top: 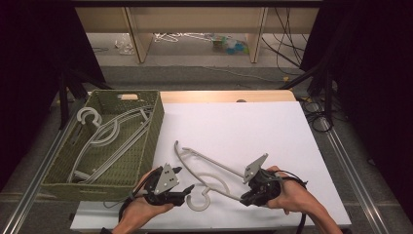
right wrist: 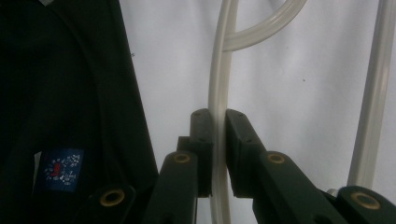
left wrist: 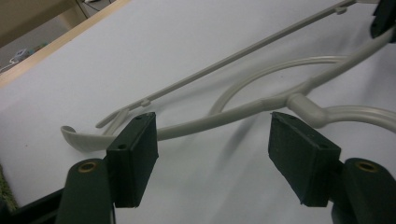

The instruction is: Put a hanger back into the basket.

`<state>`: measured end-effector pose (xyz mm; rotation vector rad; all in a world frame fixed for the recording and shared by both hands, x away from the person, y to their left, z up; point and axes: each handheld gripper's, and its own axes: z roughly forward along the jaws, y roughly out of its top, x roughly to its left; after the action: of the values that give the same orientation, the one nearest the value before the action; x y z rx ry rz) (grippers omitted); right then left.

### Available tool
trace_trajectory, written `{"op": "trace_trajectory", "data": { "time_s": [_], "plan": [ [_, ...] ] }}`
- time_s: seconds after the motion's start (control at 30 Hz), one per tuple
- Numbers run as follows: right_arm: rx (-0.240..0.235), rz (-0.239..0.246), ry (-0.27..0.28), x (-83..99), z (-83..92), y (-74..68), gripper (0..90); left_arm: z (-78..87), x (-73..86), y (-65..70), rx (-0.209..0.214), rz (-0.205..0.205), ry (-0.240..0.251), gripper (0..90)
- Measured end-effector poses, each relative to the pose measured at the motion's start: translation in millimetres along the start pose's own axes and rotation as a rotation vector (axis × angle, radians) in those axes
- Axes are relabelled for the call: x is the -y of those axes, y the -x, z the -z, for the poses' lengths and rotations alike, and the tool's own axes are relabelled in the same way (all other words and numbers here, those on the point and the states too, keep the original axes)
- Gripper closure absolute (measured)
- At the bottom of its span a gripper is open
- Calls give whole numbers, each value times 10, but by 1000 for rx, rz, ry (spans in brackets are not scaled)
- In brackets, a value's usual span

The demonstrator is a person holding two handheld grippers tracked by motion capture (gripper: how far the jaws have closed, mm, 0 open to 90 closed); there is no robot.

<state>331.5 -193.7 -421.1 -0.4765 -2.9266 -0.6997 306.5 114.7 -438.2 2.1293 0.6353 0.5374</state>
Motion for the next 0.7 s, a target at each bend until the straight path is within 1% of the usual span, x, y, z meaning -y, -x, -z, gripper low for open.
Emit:
{"op": "trace_trajectory", "data": {
  "time_s": [0.03, 0.07, 0.1, 0.13, 0.17, 0.2, 0.23, 0.27, 0.3, 0.33, 0.37, 0.4, 0.43, 0.47, 0.5, 0.53, 0.57, 0.6, 0.63, 0.67, 0.7],
  "plan": [
    [-6, -2, -1, 8, 11, -4, 821, -27, -13, -19, 0, -8, -12, 328],
    [-6, -2, -1, 8, 11, -4, 821, -27, -13, -19, 0, -8, -12, 327],
    [-15, 11, 9, 30, 45, -5, 820, -64, -22, -41, -11, -35, -29, 327],
    [-15, 11, 9, 35, 58, -6, 820, -131, -30, -56, -11, -82, -77, 326],
    [-5, 16, 15, 43, 69, -4, 819, -131, -30, -56, -11, -82, -77, 324],
    [-18, 13, 14, 51, 85, -6, 819, -203, -27, -41, -2, -113, -100, 328],
    [-15, 19, 13, 58, 93, -5, 820, -244, -15, -22, -8, -143, -104, 331],
    [-17, 17, 13, 66, 100, -12, 820, -272, -10, -7, -10, -180, -125, 330],
    [-17, 17, 13, 66, 100, -12, 820, -272, -10, -7, -10, -180, -125, 332],
    [-18, 21, 14, 73, 104, -10, 819, -294, -8, 11, -20, -206, -137, 332],
    [-17, 24, 13, 85, 106, -11, 819, -323, 0, 30, -26, -229, -126, 332],
    [-21, 27, 13, 91, 104, -12, 820, -367, 1, 35, -6, -264, -122, 331],
    [-26, 27, 12, 95, 108, -16, 819, -383, -2, 38, -15, -274, -118, 335],
    [-32, 27, 12, 99, 115, -18, 820, -399, -9, 36, -17, -300, -116, 336],
    [-29, 33, 14, 104, 118, -16, 819, -412, -15, 33, -2, -316, -111, 339],
    [-29, 33, 14, 104, 118, -16, 819, -412, -15, 33, -2, -316, -111, 347],
    [-39, 31, 16, 107, 127, -24, 819, -440, -15, 35, 13, -349, -95, 351],
    [-40, 36, 14, 108, 123, -24, 819, -455, -18, 34, 12, -388, -97, 357],
    [-41, 37, 12, 108, 119, -23, 819, -465, -18, 44, 8, -413, -101, 365],
    [-46, 39, 10, 109, 112, -24, 819, -471, -18, 53, 13, -432, -104, 366],
    [-49, 41, 9, 110, 108, -24, 819, -478, -22, 54, 42, -444, -97, 380]
  ]
}}
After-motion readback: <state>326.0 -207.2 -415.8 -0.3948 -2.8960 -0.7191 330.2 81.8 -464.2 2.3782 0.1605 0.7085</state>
